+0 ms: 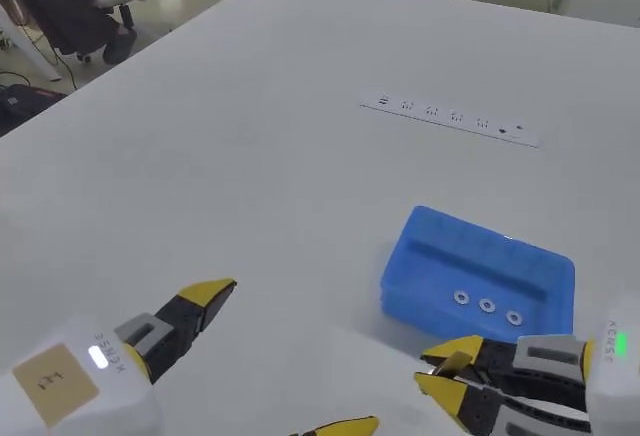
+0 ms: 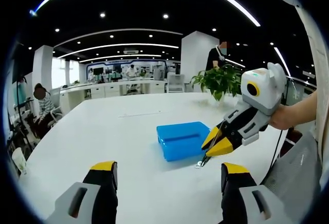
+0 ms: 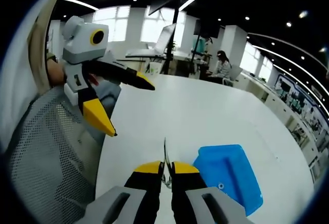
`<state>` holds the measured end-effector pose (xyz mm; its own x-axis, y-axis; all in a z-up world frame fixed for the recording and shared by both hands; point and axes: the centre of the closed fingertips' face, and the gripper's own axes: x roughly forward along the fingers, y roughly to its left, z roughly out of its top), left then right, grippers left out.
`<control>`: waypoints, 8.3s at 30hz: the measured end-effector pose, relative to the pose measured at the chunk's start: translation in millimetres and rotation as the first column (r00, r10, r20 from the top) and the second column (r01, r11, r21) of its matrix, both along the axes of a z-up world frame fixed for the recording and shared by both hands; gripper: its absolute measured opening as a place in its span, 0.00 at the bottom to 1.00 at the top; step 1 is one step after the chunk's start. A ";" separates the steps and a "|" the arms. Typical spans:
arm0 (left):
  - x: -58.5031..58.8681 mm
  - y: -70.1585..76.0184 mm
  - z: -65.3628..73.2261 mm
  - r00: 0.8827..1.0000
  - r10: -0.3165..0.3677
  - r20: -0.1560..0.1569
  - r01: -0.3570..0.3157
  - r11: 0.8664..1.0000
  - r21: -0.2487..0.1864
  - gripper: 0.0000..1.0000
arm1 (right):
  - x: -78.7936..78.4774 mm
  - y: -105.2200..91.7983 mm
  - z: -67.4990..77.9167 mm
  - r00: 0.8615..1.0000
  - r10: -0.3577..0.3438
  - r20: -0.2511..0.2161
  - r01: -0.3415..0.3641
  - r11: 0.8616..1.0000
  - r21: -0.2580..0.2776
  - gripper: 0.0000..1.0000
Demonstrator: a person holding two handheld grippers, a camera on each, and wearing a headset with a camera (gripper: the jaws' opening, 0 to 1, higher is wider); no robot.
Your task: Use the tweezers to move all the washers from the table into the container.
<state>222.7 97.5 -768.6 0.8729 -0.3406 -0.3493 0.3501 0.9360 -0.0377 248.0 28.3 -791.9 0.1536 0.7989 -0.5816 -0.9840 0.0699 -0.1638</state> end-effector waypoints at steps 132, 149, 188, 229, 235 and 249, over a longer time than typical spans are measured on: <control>-0.9 0.6 -2.2 1.000 -0.001 -0.012 0.002 1.000 0.027 0.82 | 61.9 -7.7 -3.8 0.849 -0.222 -0.479 0.315 0.941 0.123 0.04; 0.4 -2.3 1.4 1.000 -0.004 0.004 0.004 1.000 -0.011 0.85 | 52.2 -18.9 -31.5 0.862 -0.235 -0.450 0.280 0.960 0.035 0.04; 3.4 -14.2 27.8 0.996 -0.014 0.093 0.033 0.979 -0.203 0.88 | 31.9 -19.7 -41.8 0.957 -0.135 -0.256 0.143 0.990 0.009 0.04; 0.7 -12.5 25.6 0.997 -0.019 0.080 0.033 0.984 -0.173 0.85 | 82.7 -22.6 28.0 0.761 -0.253 -0.597 0.495 0.821 0.283 0.03; 0.2 -12.6 25.2 0.997 -0.020 0.077 0.033 0.985 -0.171 0.85 | 99.2 -18.1 26.2 0.767 -0.274 -0.580 0.504 0.817 0.280 0.03; 0.4 -14.3 23.8 0.997 -0.026 0.070 0.038 0.986 -0.164 0.84 | 123.9 -5.8 -4.5 0.801 -0.326 -0.502 0.476 0.855 0.205 0.03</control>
